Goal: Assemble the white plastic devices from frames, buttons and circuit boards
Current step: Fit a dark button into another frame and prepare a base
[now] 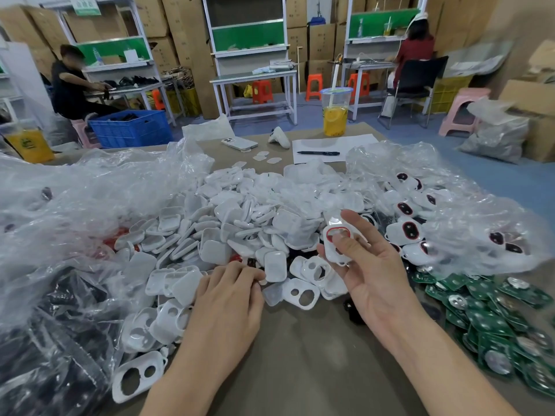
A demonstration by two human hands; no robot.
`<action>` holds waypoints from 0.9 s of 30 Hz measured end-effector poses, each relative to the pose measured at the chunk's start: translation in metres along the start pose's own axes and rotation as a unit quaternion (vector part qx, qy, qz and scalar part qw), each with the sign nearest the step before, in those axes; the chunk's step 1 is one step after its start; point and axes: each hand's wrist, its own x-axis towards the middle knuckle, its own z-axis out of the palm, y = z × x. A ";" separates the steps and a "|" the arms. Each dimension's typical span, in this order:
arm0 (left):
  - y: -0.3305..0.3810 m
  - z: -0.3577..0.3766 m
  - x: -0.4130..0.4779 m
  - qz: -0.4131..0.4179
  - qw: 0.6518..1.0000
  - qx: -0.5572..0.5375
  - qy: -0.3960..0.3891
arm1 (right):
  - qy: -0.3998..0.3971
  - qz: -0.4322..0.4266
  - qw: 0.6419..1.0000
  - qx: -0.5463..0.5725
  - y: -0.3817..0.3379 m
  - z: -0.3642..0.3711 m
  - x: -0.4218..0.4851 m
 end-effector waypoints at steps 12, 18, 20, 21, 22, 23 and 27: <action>-0.006 0.007 0.002 0.019 0.999 0.028 0.022 | -0.010 0.007 1.000 -0.018 0.002 0.000 0.000; -0.007 0.006 0.003 0.020 1.000 0.015 0.012 | -0.030 0.019 0.999 -0.019 0.002 0.001 -0.002; -0.008 0.006 0.004 0.019 1.000 0.013 0.007 | -0.038 0.023 0.999 -0.023 0.002 0.000 -0.002; -0.008 0.006 0.004 0.017 1.000 0.011 0.002 | -0.041 0.024 0.999 -0.027 0.002 0.000 -0.002; -0.009 0.006 0.004 0.014 1.000 0.008 -0.002 | -0.044 0.024 0.998 -0.031 0.003 0.000 -0.002; -0.009 0.006 0.004 0.011 1.000 0.004 -0.004 | -0.047 0.024 0.998 -0.034 0.004 0.000 -0.002; -0.007 0.003 0.005 0.014 1.000 -0.005 -0.005 | -0.054 0.030 0.997 -0.042 0.005 0.000 -0.002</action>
